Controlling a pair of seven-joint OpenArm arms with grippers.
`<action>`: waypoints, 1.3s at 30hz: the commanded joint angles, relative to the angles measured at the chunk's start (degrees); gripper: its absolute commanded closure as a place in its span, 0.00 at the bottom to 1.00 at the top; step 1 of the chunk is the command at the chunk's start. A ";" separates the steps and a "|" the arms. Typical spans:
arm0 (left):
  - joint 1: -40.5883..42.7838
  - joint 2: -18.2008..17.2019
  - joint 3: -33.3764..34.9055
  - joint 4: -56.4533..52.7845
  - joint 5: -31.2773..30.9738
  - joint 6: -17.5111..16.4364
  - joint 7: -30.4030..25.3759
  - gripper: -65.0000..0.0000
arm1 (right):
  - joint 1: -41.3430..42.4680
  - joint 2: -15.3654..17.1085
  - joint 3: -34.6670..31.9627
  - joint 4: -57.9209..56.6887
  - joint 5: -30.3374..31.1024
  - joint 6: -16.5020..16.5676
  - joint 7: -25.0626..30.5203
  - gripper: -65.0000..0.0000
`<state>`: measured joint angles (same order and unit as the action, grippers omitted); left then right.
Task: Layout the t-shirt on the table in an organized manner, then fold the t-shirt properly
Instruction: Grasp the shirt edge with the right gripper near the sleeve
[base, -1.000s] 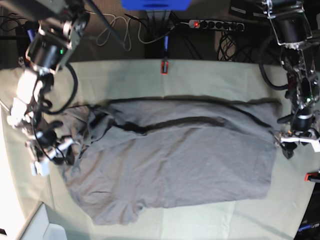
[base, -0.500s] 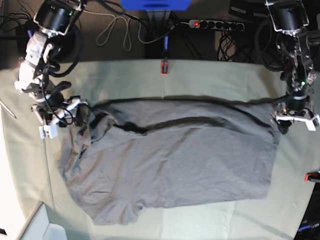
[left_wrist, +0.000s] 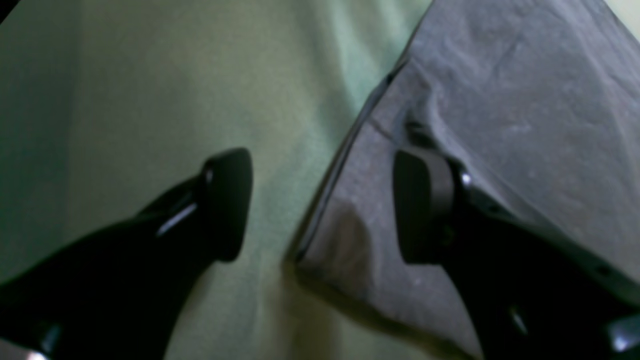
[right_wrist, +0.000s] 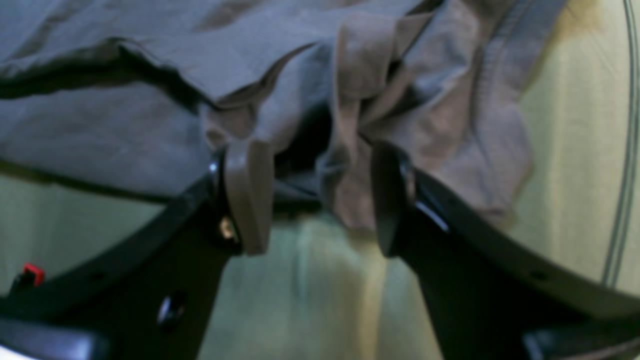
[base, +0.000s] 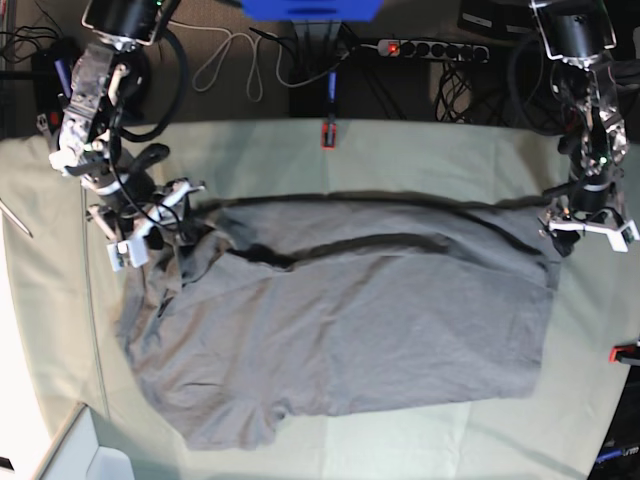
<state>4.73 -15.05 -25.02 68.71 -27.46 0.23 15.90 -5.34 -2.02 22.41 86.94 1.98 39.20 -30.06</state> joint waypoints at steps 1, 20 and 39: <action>-0.73 -0.82 -0.26 1.05 -0.19 -0.36 -1.53 0.34 | 1.26 0.40 -0.04 -0.21 0.88 0.80 1.19 0.51; -0.29 -1.17 -0.26 0.88 -0.19 -0.45 -1.53 0.34 | 7.41 5.67 2.25 -12.25 1.23 0.80 1.27 1.00; 0.76 -1.00 -0.26 0.88 -0.19 -0.45 -1.53 0.34 | 17.17 14.29 -2.41 -19.73 0.88 0.80 1.10 1.00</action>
<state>5.61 -15.25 -25.02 68.71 -27.44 0.19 15.55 10.55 11.64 20.03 66.30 1.85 39.20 -30.50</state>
